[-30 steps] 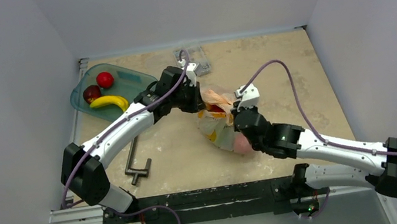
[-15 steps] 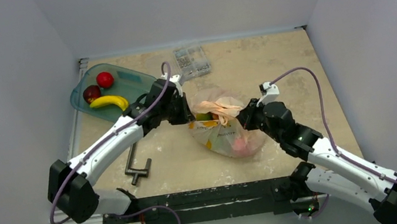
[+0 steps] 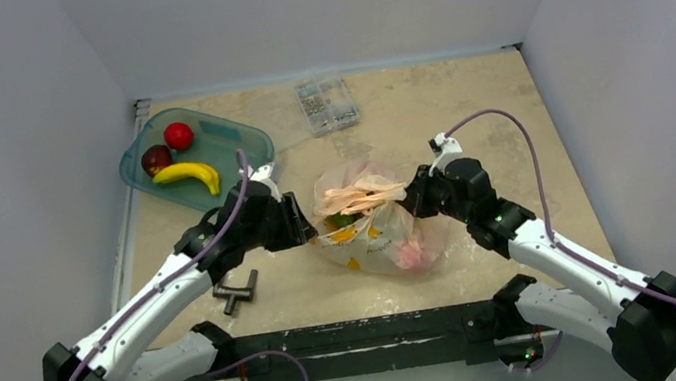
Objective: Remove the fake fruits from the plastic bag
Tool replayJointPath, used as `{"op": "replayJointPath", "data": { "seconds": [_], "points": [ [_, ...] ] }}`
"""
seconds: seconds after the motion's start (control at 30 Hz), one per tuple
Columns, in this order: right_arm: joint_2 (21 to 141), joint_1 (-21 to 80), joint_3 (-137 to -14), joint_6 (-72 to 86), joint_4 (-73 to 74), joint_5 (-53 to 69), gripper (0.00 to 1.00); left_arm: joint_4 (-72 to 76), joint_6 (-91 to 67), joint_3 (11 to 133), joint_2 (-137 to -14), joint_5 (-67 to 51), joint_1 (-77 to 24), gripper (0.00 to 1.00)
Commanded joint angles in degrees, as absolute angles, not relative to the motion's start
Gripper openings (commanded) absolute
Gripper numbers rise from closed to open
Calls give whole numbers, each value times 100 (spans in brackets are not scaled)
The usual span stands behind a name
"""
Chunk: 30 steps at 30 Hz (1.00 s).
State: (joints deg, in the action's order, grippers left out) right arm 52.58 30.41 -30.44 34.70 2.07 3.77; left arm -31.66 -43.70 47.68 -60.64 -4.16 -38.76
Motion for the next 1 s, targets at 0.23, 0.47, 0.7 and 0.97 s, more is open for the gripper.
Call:
{"op": "replayJointPath", "data": {
  "seconds": [0.23,0.47,0.7,0.97],
  "points": [
    [5438,3016,-3780,2626,641,962,0,-4426,-3649,6651,-6122,1642,-5467,61],
    [5414,3017,-3739,2478,581,1053,0,-4881,-3108,7590,-6848,2367,-5581,74],
    [5379,3019,-3705,2598,637,1023,0,-4598,-2633,8087,-7614,1950,-5429,82],
    [5114,3023,-3578,2785,768,949,0,-4009,-2532,7826,-8018,1179,-5080,72]
  ]
}}
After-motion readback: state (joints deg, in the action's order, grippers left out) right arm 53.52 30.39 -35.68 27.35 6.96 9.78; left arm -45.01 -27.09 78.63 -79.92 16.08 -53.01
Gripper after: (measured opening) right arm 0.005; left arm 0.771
